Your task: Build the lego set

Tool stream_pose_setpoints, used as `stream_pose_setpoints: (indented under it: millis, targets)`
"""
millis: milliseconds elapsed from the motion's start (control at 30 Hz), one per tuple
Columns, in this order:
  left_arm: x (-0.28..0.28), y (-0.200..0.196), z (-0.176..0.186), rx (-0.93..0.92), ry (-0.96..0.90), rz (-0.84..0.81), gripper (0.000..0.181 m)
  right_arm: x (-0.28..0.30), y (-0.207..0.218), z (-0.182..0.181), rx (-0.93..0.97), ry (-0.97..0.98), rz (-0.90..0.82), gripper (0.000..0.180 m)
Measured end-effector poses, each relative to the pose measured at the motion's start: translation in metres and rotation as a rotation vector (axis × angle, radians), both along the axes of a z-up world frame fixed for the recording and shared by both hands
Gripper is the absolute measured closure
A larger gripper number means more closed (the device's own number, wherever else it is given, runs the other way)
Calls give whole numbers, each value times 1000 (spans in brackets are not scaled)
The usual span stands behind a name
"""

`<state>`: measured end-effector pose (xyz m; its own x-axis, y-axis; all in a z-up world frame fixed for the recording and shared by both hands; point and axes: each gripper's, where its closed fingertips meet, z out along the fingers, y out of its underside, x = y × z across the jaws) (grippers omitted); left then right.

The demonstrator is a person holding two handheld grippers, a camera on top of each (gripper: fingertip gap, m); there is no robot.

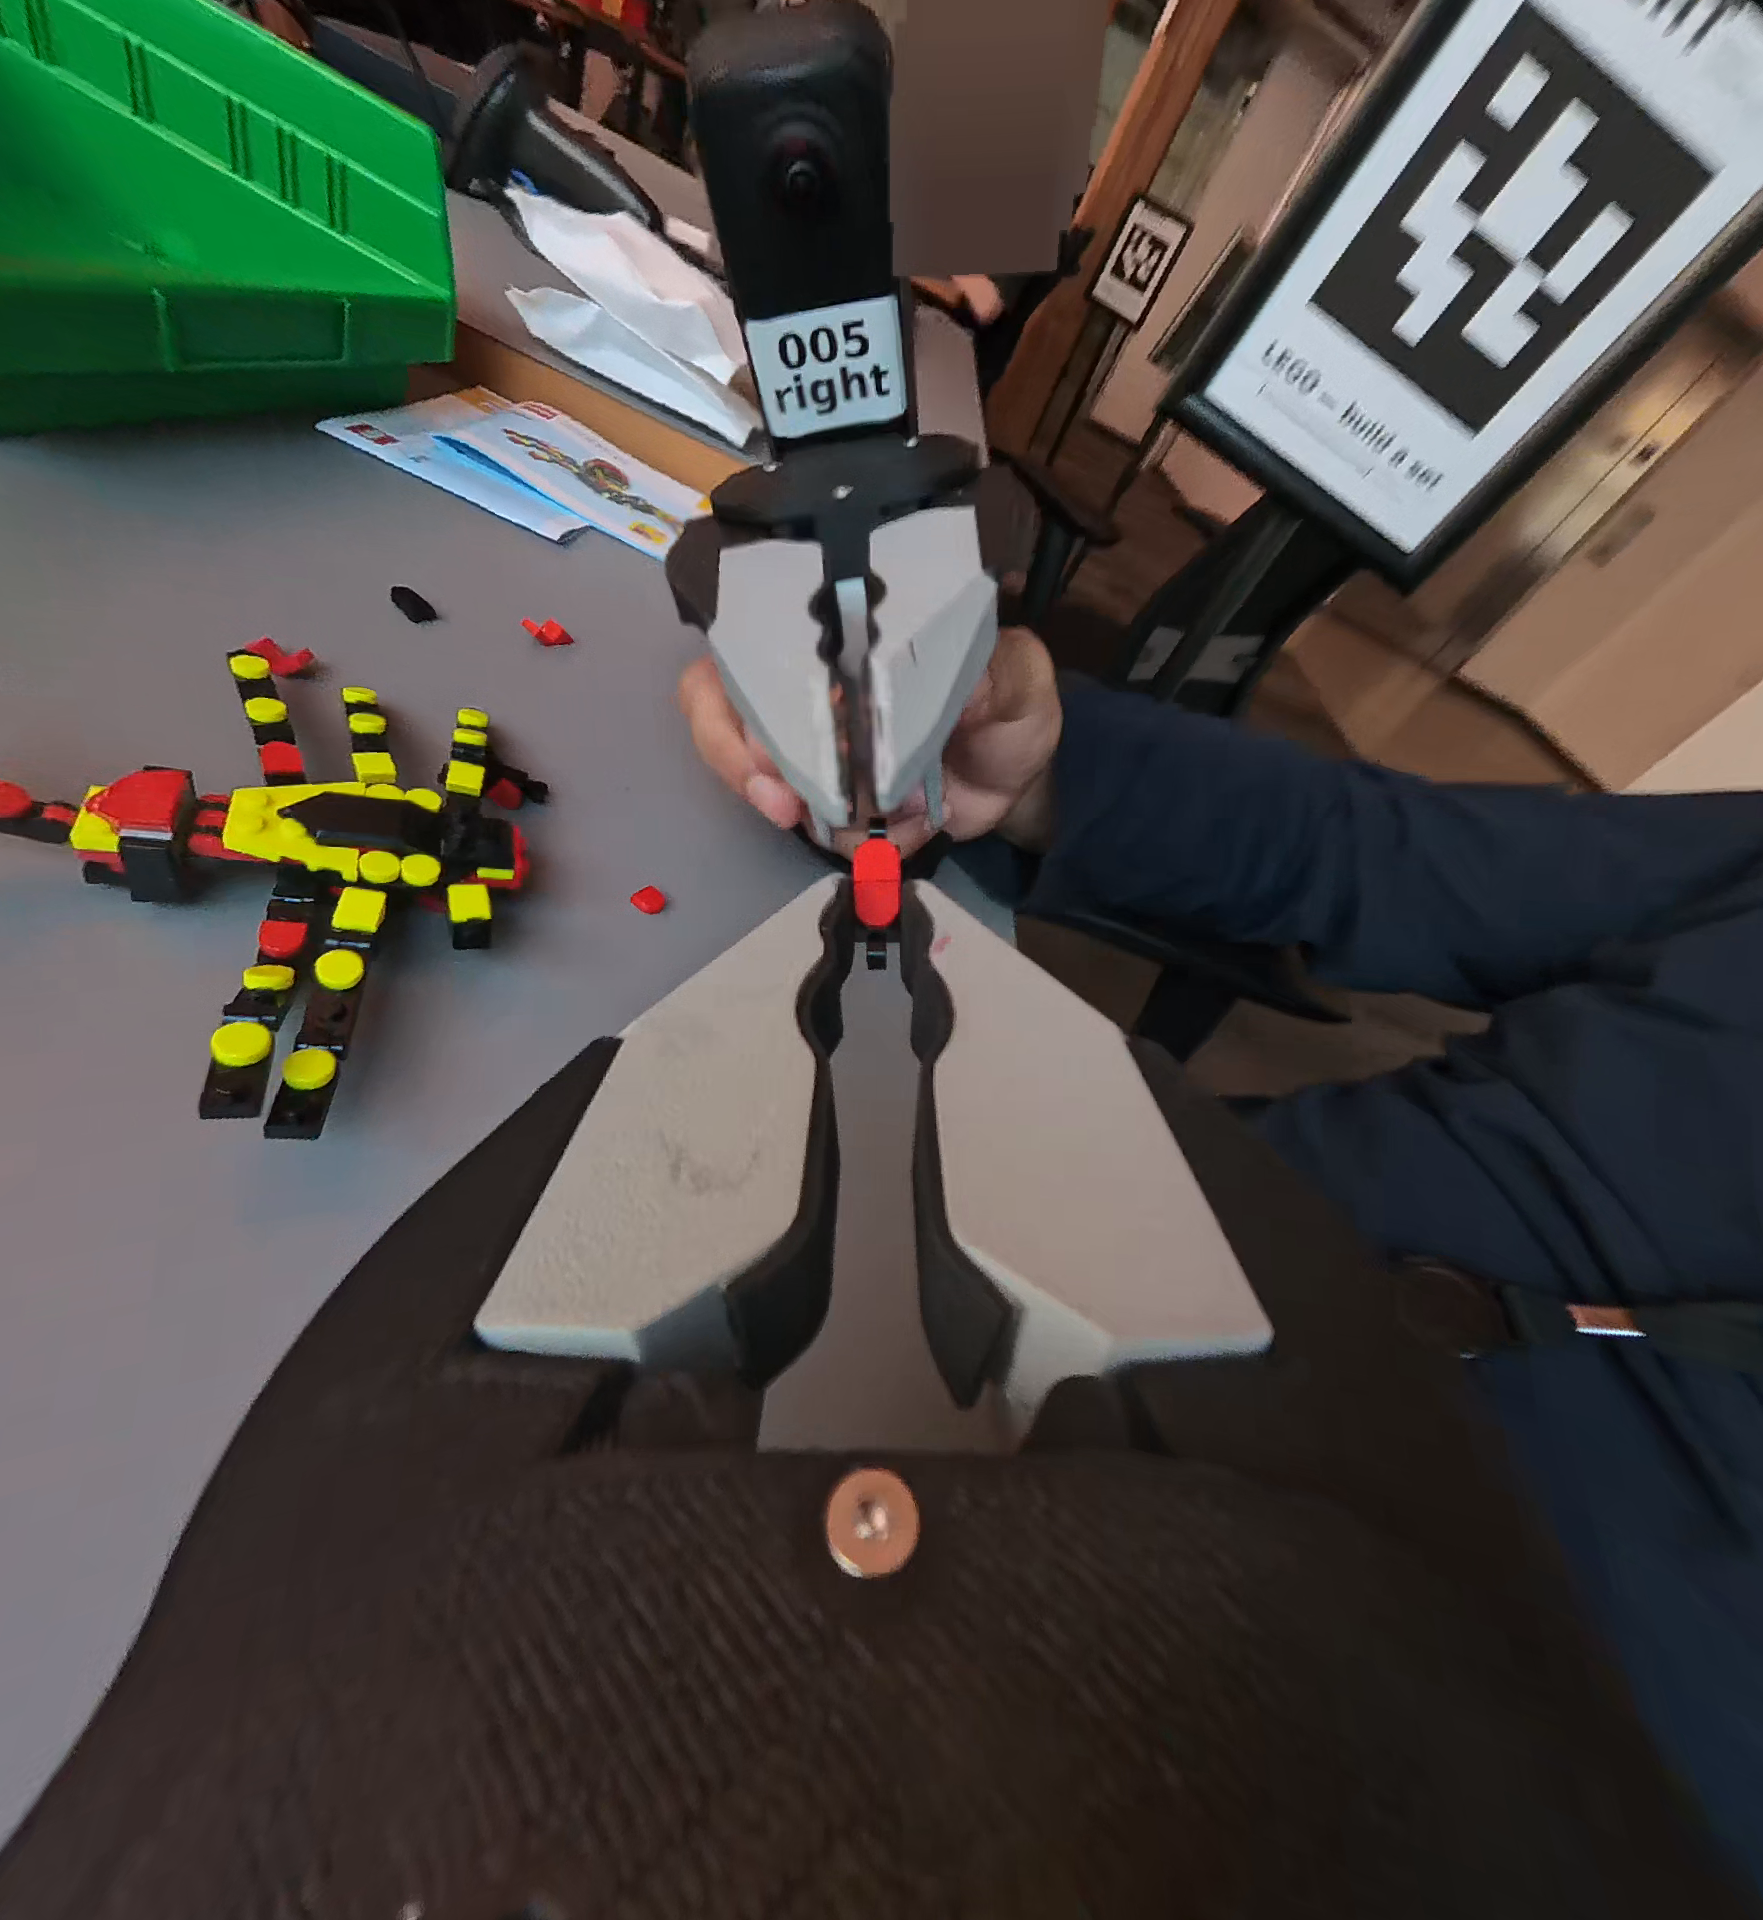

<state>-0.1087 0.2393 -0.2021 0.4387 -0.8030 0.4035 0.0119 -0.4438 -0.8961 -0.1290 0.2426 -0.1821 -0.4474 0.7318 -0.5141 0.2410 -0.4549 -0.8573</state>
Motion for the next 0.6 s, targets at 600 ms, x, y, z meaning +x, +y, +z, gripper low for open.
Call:
stream_pose_setpoints:
  millis: [600]
  targets:
    - [-2, 0, -2, -72, -47, -28, 176, -4, -6, -9, 112, -48, -11, 176]
